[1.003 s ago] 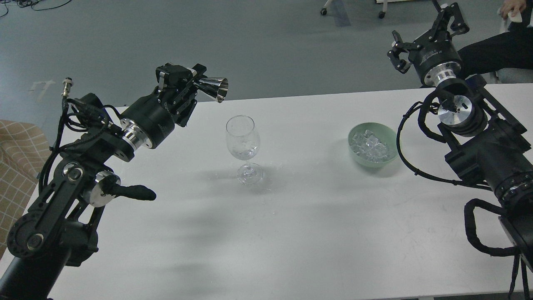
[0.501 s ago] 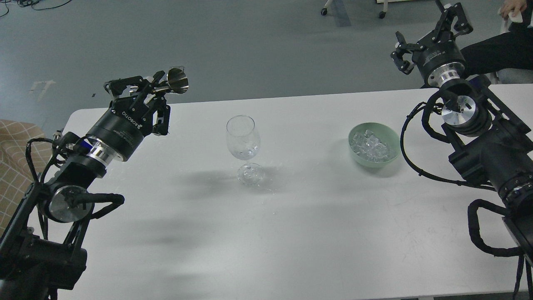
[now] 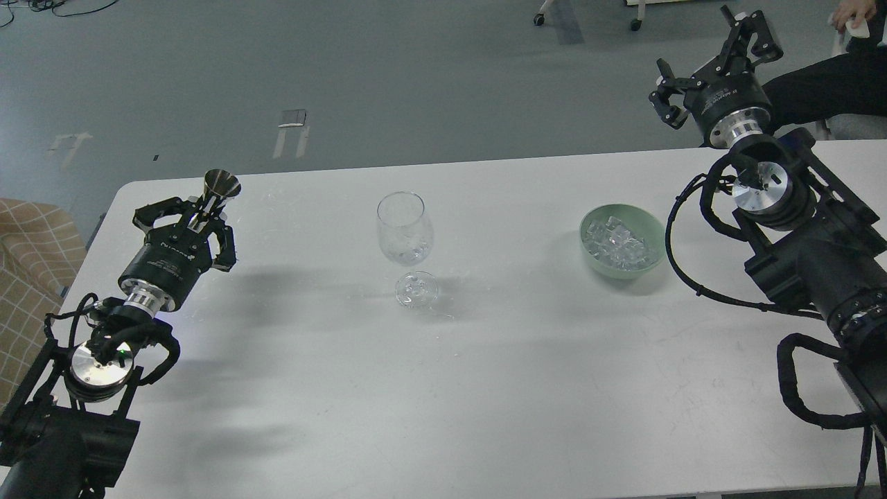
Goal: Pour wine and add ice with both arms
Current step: 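Bring the jigger back and lower it to the table with the left gripper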
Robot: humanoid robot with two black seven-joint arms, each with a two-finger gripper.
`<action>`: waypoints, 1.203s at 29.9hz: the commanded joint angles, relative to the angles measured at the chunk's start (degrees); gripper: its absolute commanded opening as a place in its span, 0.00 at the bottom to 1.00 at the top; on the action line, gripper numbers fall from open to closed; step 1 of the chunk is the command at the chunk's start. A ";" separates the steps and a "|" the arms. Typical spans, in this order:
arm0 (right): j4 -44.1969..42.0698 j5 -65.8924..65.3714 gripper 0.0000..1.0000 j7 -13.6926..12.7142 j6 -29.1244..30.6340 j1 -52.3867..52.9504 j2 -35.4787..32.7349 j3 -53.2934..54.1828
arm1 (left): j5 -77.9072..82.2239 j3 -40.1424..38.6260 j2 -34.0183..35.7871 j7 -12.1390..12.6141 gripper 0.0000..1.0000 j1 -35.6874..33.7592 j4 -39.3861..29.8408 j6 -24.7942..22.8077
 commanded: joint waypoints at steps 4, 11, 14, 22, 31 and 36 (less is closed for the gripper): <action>0.01 -0.01 1.00 0.01 -0.98 -0.11 -0.07 0.01 | -9.89 -0.11 -1.80 0.05 0.21 -3.79 6.95 -0.01; -0.17 -0.10 1.00 0.01 -1.16 -0.11 -0.07 -0.08 | -20.72 -0.29 -4.09 -0.12 0.21 -6.00 11.78 0.26; -0.26 -0.18 1.00 0.01 -1.16 -0.20 -0.16 -0.35 | -22.57 -2.30 -4.53 -0.12 0.21 -6.09 13.02 0.17; -0.61 -0.18 1.00 0.01 -1.59 0.68 -0.60 -4.04 | -25.82 -7.84 -6.99 -0.12 0.21 -8.54 17.40 -0.18; -0.78 -0.18 1.00 0.01 -2.74 1.56 -0.33 -4.13 | -25.83 -7.32 -7.17 -0.12 0.35 -8.99 18.99 0.52; -0.70 -0.18 1.00 0.01 -3.09 1.47 -0.16 -4.13 | -25.74 -7.23 -7.08 -0.12 0.40 -8.99 19.26 0.61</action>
